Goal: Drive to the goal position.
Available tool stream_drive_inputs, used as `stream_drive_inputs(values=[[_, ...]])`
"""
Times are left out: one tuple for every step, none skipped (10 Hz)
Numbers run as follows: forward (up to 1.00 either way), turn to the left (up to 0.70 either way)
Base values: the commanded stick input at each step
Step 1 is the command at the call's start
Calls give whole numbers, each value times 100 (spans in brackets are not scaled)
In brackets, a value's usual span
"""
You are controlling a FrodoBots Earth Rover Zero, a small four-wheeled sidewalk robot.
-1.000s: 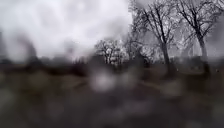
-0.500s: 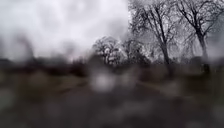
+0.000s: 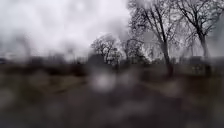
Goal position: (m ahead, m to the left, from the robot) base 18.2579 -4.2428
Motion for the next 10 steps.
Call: stream_drive_inputs(values=[[100, 21], [100, 0], [100, 0], [100, 0], [100, 0], [100, 0], [100, 0], [100, 0], [100, 0], [100, 40]])
